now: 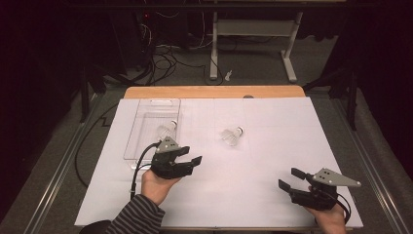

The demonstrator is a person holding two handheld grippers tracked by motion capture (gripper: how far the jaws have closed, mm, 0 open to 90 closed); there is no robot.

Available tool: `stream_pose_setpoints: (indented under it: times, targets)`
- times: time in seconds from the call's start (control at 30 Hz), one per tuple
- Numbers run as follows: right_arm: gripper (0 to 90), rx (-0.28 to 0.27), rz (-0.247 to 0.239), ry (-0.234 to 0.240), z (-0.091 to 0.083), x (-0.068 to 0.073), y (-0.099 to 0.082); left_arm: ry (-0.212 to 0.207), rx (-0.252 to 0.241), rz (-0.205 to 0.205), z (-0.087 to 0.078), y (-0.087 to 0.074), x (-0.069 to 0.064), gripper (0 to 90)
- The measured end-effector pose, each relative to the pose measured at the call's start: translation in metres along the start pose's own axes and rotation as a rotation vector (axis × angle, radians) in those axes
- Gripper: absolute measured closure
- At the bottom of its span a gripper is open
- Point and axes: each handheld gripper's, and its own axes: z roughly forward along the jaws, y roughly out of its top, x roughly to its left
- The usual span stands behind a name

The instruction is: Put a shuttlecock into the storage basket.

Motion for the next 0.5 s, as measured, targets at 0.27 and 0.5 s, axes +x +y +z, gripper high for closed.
stream_pose_setpoints:
  times: [0.27, 0.5]
  targets:
    - [31.8, 0.002, -0.002, 0.002, 0.0, 0.0, 0.0, -0.002, 0.004, 0.009, 0.006, 0.005, -0.001, 41.7]
    - [31.8, 0.004, -0.004, 0.005, 0.001, 0.001, 0.0, -0.002, 0.009, 0.007, 0.011, 0.007, 0.0, 41.7]
